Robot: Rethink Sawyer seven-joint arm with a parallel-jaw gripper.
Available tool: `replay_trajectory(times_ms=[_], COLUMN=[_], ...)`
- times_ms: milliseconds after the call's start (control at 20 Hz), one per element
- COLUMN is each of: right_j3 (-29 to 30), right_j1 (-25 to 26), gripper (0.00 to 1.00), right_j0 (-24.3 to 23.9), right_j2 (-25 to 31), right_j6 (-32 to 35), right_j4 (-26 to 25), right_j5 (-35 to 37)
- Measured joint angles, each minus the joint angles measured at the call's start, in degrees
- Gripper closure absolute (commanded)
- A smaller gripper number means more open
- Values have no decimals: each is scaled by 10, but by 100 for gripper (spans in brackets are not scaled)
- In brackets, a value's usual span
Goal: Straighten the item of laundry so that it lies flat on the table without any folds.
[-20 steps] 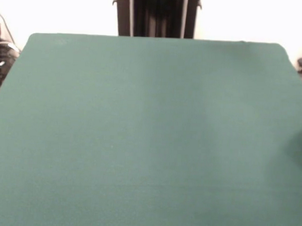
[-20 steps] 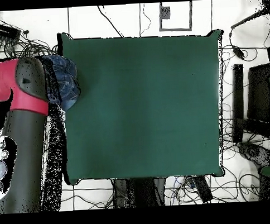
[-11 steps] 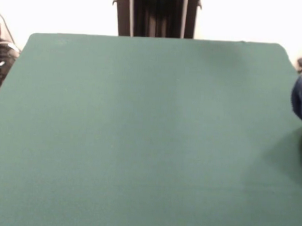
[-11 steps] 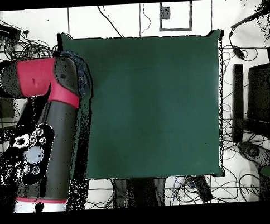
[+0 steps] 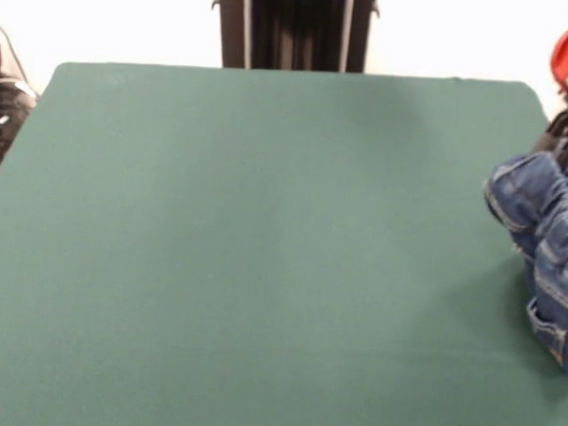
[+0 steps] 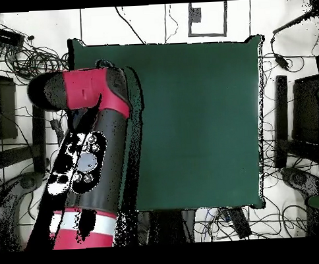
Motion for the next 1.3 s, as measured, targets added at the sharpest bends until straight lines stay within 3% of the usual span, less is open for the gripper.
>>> replay_trajectory(times_ms=[650, 1000, 1300], right_j3=[70, 152, 218], right_j1=[-48, -107, -158], gripper=[100, 100, 100], right_j0=[-74, -123, -174], right_j2=[87, 142, 187], right_j6=[0, -5, -48], right_j4=[-91, -141, -191], right_j5=[-69, -88, -109])
